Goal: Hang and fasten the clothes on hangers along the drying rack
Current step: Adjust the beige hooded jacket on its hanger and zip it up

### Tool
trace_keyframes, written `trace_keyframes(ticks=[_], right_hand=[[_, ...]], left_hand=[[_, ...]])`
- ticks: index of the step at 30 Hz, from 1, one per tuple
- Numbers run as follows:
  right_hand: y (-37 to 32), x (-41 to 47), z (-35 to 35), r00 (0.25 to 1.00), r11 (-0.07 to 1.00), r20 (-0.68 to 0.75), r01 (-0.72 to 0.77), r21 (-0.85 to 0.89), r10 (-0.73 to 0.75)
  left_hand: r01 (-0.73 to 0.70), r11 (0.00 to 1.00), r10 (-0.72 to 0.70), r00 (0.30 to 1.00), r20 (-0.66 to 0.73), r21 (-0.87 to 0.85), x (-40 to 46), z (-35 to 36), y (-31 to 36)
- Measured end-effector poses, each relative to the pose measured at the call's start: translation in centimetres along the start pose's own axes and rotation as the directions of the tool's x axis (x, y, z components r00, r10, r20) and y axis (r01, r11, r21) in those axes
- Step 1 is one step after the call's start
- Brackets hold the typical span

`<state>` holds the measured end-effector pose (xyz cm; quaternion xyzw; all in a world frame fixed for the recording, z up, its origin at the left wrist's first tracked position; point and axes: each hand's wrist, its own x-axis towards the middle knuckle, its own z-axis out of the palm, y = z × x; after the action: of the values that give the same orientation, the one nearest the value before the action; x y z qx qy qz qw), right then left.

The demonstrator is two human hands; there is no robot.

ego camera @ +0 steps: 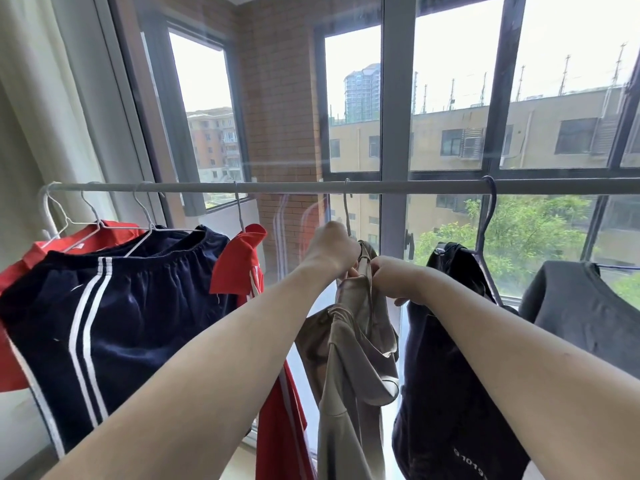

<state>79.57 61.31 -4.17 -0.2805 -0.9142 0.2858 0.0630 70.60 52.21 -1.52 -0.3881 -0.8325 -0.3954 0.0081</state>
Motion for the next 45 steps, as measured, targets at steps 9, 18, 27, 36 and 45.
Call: trace_keyframes(ticks=[9,18,27,36,45], right_hand=[[0.0,0.2,0.3,1.000,1.000,-0.018,-0.012,-0.019,0.011],[0.2,0.3,0.5,0.999,0.999,-0.041,-0.031,-0.034,0.029],[-0.6,-0.4,0.5,0.998,0.999,-0.018,-0.052,-0.005,0.052],[-1.9,-1.8,0.5,0.997,0.999,-0.051,-0.052,-0.014,0.051],[-3.9,-4.1,0.7,0.990,0.997,-0.123,-0.073,0.001,0.073]], left_hand=[[-0.019,1.000,0.019,1.000,-0.019,-0.009,0.6,0.5,-0.6],[-0.027,0.999,0.027,1.000,-0.009,-0.020,0.8,0.3,-1.1],[-0.033,0.999,0.033,0.999,-0.027,0.005,0.6,0.1,-1.2],[-0.028,0.999,0.029,0.999,-0.015,0.044,-0.5,-0.9,-1.4],[-0.081,0.996,0.083,0.993,0.086,-0.028,-1.2,-3.5,-2.2]])
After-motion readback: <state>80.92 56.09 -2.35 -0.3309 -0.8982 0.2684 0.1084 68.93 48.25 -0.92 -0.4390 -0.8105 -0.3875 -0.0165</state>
